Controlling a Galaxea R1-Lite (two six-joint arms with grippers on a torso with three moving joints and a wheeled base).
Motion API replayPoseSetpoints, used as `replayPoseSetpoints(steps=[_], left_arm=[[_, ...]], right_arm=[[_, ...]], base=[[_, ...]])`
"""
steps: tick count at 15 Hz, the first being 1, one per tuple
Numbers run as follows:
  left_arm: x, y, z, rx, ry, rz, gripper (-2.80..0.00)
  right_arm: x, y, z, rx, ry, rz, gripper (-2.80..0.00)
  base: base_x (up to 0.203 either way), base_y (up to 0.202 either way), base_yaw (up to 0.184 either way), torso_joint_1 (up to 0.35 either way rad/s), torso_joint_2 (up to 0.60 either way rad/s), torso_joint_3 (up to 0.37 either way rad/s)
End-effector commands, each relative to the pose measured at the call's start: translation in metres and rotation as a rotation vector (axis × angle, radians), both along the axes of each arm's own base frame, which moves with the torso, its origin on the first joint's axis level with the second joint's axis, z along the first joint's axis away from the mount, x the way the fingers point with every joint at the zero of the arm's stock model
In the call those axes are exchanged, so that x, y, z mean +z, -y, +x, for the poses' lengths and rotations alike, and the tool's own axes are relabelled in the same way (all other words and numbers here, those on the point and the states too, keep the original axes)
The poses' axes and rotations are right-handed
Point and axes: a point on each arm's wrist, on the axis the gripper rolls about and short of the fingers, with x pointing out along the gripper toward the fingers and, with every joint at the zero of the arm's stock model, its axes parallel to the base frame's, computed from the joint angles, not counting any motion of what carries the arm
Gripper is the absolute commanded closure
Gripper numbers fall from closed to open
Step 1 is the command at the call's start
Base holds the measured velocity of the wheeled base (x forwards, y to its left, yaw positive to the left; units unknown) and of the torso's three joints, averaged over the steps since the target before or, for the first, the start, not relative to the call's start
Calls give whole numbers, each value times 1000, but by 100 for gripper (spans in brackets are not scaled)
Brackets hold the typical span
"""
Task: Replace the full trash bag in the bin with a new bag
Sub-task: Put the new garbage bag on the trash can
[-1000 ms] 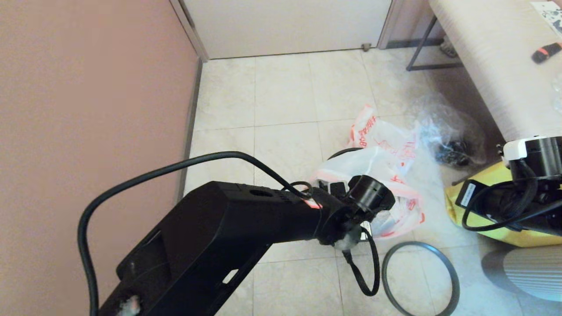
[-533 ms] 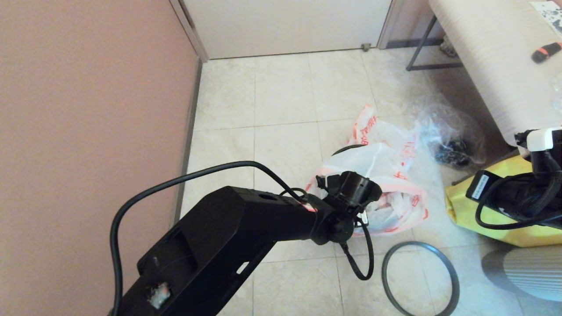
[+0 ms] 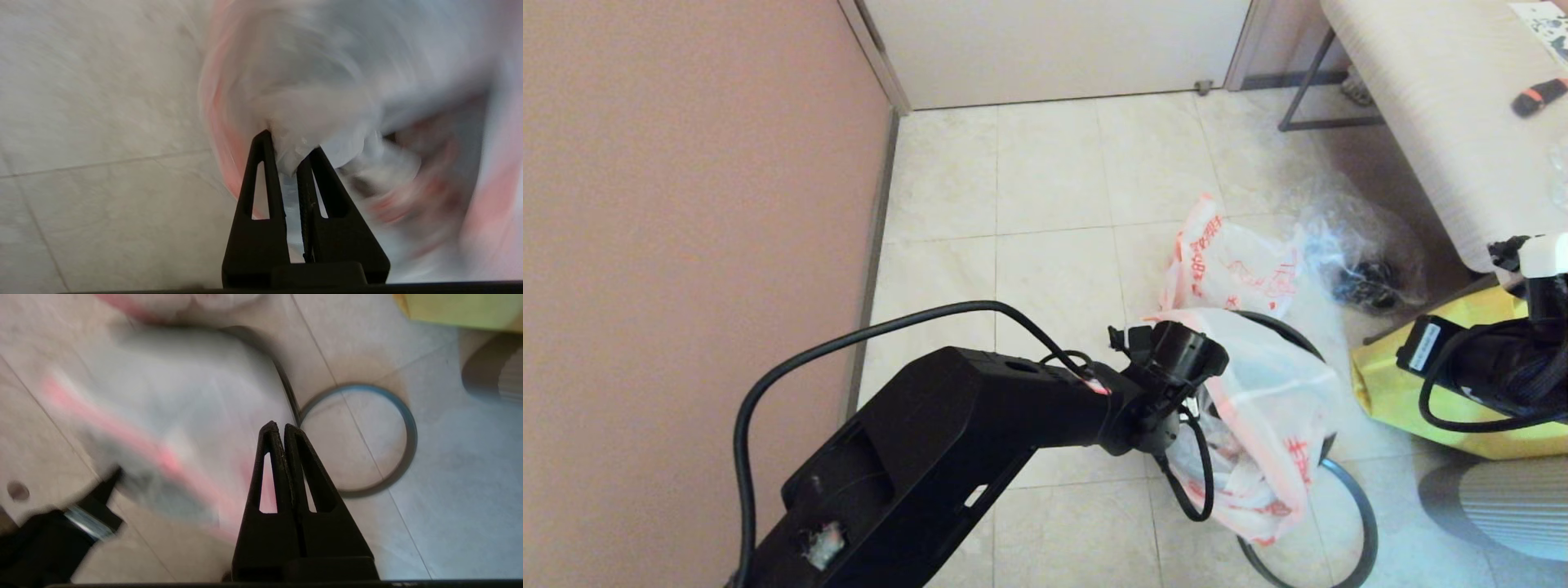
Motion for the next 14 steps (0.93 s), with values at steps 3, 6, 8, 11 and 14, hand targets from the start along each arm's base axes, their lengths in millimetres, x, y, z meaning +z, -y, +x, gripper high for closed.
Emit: replayPoseSetpoints(steps=[3, 6, 8, 11, 14], left_arm=[[25, -10, -3, 32, 30, -17, 0], [38, -26, -10, 58, 5, -11, 0], [25, -39, -19, 72, -46, 35, 0], [16, -53, -18, 98, -44, 24, 0], [34, -48, -25, 67, -13, -8, 0]], right_arm=[[6, -2, -3, 10, 14, 3, 0], [7, -2, -8, 10, -2, 2, 0], [10, -2, -10, 13, 5, 3, 0], [11, -7, -12, 38, -5, 2, 0], [10, -9, -11, 43, -10, 2, 0]], base=[[0, 0, 0, 0, 0, 0], [0, 0, 0, 0, 0, 0], [0, 0, 0, 0, 0, 0], [0, 0, 0, 0, 0, 0], [0, 0, 0, 0, 0, 0]])
